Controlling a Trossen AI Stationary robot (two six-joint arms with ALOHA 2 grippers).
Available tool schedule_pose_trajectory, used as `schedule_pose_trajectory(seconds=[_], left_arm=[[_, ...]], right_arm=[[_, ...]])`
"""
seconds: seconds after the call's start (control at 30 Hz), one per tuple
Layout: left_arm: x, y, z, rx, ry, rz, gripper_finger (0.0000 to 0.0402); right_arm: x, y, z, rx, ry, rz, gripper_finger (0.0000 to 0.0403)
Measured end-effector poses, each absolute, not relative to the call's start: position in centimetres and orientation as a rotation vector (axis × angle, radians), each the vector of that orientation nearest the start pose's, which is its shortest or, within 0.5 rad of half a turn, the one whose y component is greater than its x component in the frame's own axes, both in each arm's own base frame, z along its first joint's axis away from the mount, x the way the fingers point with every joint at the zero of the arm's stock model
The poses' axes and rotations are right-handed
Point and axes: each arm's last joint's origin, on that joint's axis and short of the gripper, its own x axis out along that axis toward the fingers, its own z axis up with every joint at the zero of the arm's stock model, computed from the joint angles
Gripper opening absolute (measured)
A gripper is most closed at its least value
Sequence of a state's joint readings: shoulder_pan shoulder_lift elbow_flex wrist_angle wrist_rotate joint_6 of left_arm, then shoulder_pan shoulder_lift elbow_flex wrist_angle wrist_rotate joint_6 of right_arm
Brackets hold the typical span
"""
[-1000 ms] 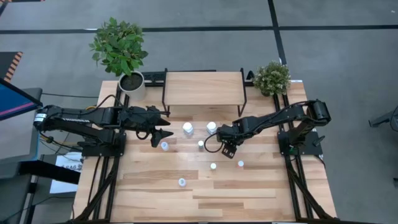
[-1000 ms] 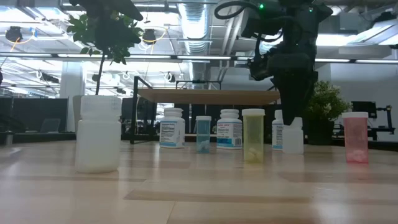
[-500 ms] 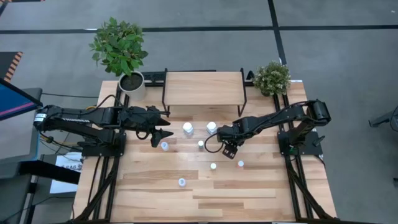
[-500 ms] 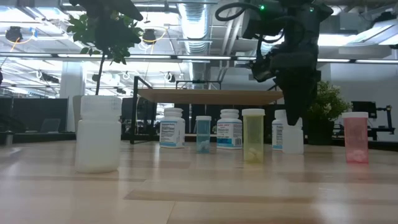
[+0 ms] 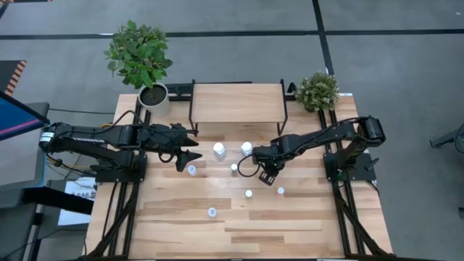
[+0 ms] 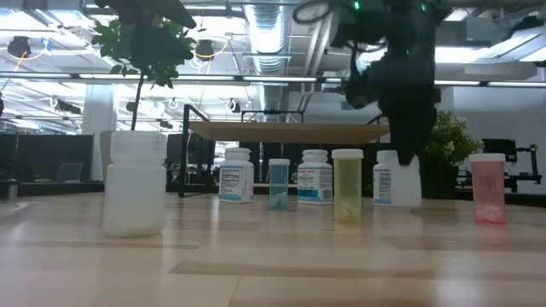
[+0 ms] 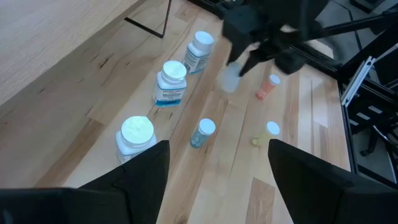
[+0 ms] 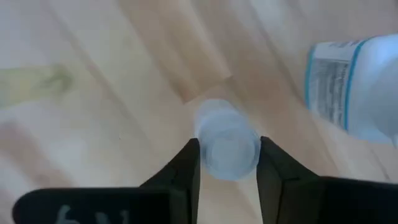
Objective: Pick and place medicine bottles onto shelf by color
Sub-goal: Put the top right white pill bottle on the shelf
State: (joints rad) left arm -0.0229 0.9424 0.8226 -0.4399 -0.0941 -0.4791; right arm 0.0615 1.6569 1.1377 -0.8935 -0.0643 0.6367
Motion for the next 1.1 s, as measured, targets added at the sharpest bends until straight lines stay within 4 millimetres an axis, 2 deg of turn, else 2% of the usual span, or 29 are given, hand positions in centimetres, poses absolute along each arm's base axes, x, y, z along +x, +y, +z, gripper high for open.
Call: schedule_pose_trajectory(seconds=[0.17,0.3,0.43,0.53,0.67,0.87,1.0,1.1], left_arm=[[19.7,-0.2,29.6,-0.433,0.531,0.202,0.0259],[19.7,-0.2,29.6,-0.433,0.531,0.202,0.0259],[19.7,-0.2,29.6,-0.433,0.531,0.202,0.0259],[19.7,-0.2,29.6,-0.433,0.531,0.202,0.0259],[19.7,-0.2,29.6,-0.433,0.531,0.202,0.0259],[19.7,-0.2,29.6,-0.433,0.531,0.202,0.0259],[19.7,-0.1,29.6,-0.426,0.526,0.225,0.0259],[19.7,-0.1,29.6,-0.426,0.525,0.227,0.0259]], right_arm=[[31.5,1.8,25.3,0.481,1.358,-0.211,0.0107],[32.4,0.5,30.0,0.385,1.248,-0.145,0.0107],[32.7,-2.5,34.3,0.311,1.135,-0.164,0.0114],[33.2,-5.7,36.1,0.281,1.108,-0.203,0.0112],[34.5,-10.3,37.5,0.237,1.107,-0.242,0.0110],[36.3,-17.7,37.3,0.215,1.138,-0.314,0.0114],[35.8,-21.4,35.6,0.232,1.103,-0.358,0.0114],[35.2,-23.0,34.7,0.281,1.137,-0.392,0.0114]])
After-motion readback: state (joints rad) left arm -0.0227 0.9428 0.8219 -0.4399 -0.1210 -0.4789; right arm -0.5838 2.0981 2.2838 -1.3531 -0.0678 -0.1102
